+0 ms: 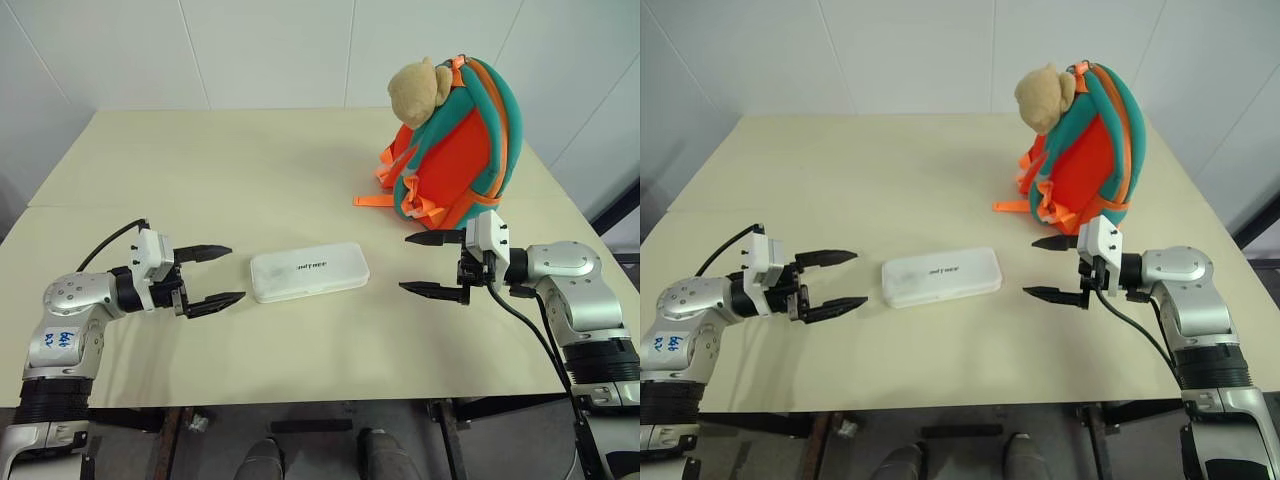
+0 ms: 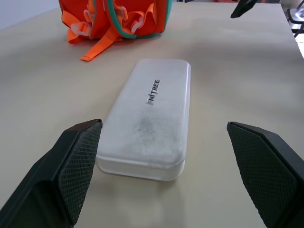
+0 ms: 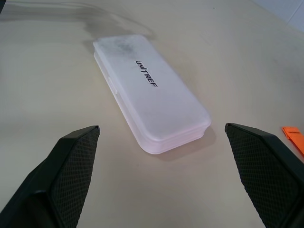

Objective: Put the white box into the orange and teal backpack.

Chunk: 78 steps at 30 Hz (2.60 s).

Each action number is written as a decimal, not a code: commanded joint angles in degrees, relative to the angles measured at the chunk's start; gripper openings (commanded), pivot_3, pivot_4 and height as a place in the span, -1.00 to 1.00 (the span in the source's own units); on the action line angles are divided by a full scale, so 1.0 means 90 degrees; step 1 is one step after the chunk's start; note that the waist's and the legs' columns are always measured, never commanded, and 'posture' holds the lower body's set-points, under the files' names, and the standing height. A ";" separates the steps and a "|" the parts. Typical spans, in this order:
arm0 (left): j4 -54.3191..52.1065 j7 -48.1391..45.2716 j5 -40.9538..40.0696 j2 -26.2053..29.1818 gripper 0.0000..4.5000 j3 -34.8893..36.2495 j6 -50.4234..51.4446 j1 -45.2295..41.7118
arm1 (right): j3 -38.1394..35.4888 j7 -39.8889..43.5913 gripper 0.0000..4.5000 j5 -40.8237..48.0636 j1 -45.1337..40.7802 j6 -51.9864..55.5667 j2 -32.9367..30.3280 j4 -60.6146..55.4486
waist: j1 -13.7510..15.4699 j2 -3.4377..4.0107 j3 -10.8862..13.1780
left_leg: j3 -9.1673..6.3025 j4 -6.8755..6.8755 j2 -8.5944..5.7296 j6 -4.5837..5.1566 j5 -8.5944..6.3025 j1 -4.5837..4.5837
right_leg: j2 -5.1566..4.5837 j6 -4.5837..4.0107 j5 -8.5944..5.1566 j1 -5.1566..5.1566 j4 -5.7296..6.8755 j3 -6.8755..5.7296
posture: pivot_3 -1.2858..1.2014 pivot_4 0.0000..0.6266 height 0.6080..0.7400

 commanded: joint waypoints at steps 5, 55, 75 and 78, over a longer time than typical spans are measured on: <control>-0.0372 0.0361 -0.0120 0.0104 1.00 0.0292 0.0253 0.0285 | -0.0036 -0.0051 0.98 0.0290 -0.0269 0.0314 0.0257 -0.0357 | -0.0038 0.0001 0.0000 | 0.0000 0.0000 0.0001 0.0000 0.0000 0.0001 | 0.0001 0.0000 0.0000 -0.0003 0.0010 0.0001 | 0.03 -0.52 1.00; 0.1156 0.1478 0.1382 -0.1227 -0.98 -0.0738 -0.1267 0.0140 | 0.0888 0.0094 -1.00 -0.1477 -0.0754 -0.1744 0.1787 0.2090 | -0.0150 0.0002 0.0001 | -0.0008 0.0011 -0.0003 -0.0016 0.0014 0.0024 | 0.0002 -0.0007 -0.0005 -0.0005 0.0078 0.0003 | 0.03 -0.52 1.00; 0.0243 0.1230 0.1392 -0.1199 -0.98 -0.0965 -0.0642 0.0490 | 0.0714 -0.0453 -1.00 -0.1595 -0.0332 -0.1476 0.1441 0.1917 | -0.0144 0.0002 0.0001 | -0.0007 0.0012 -0.0004 -0.0015 0.0014 0.0024 | 0.0000 -0.0008 -0.0005 0.0000 0.0071 0.0003 | 0.03 -0.52 1.00; 0.0336 0.1383 0.1489 -0.1154 -0.98 -0.0892 -0.0627 0.0417 | 0.0717 -0.0426 -1.00 -0.1586 -0.0342 -0.1422 0.1419 0.1922 | -0.0144 0.0002 0.0001 | -0.0007 0.0011 -0.0004 -0.0015 0.0014 0.0024 | 0.0000 -0.0008 -0.0005 0.0000 0.0071 0.0003 | 0.03 -0.52 1.00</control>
